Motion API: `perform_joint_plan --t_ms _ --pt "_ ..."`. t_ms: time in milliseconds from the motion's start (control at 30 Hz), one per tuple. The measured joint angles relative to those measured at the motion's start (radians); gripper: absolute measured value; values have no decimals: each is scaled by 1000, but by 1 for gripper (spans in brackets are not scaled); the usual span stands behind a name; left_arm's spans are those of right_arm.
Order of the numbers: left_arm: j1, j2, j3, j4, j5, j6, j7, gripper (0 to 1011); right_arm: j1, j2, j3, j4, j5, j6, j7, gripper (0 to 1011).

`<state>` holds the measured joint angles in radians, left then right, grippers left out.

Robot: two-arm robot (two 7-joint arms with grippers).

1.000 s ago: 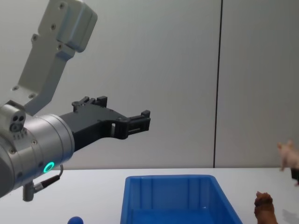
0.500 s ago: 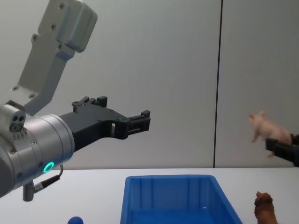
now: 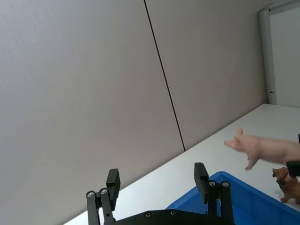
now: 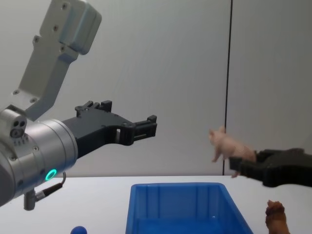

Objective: Pick up the two dolls from the table and place them into the box.

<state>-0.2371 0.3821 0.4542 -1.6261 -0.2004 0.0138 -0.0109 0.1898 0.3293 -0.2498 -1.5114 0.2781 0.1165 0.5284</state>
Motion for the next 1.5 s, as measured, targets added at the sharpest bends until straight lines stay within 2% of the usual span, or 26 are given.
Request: perform_joint_plan --t_ms 233,367,400,500,567,600,800,933,1500 --pt "0 0 0 0 0 0 0 1001 7 -16 -24 12 -20 29 23 391" --pt "0 0 0 0 0 0 0 1001 10 -23 -33 20 -30 41 25 505" --pt "0 0 0 0 0 0 0 1001 11 -24 -36 23 -33 45 24 568" --pt "0 0 0 0 0 0 0 1001 12 -27 -40 29 -37 50 23 626" --pt "0 0 0 0 0 0 0 1001 13 -28 -43 32 -39 52 21 732" --pt "0 0 0 0 0 0 0 1001 13 -28 -43 32 -39 52 21 732" --pt "0 0 0 0 0 0 0 1001 11 -28 -45 36 -38 53 7 920" --pt "0 0 0 0 0 0 0 1001 7 -23 -43 36 -33 53 -6 1001" --pt "0 0 0 0 0 0 0 1001 -55 32 -8 8 7 85 -106 1001"
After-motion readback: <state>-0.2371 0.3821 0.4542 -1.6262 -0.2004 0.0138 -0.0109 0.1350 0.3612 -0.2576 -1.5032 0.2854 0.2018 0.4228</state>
